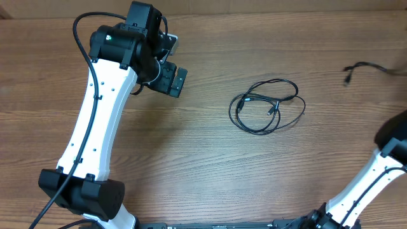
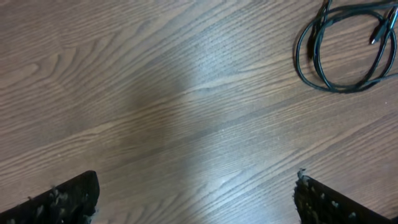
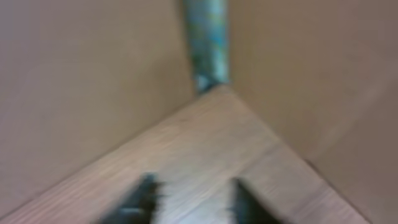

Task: Untangle cables

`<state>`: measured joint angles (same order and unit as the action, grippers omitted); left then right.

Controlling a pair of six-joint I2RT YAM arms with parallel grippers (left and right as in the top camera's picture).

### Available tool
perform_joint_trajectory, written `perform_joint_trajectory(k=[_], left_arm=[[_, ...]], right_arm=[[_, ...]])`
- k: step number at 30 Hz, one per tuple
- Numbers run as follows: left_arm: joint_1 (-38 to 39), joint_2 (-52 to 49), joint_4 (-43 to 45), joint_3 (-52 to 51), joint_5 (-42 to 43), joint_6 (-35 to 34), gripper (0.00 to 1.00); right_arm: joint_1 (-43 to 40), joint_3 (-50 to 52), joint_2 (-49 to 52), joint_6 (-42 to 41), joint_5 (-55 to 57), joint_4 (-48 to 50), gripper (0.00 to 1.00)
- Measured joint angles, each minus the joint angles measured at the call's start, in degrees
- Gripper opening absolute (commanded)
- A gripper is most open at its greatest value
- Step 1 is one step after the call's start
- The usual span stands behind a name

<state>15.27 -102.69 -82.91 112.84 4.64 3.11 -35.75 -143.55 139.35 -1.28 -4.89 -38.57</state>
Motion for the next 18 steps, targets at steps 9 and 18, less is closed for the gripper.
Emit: perform_joint_trajectory(k=[9,18], left_arm=[[0.00,-0.09,2.08,0.00,0.00,0.04,1.00],[0.00,-0.22,3.34,0.00,0.00,0.26,1.00]], right_arm=[[-5.29,0.96,7.87,-8.98,-1.42,-14.56,0.04],[-2.40,2.97,12.26,-15.37,-9.38,-28.04,0.04]])
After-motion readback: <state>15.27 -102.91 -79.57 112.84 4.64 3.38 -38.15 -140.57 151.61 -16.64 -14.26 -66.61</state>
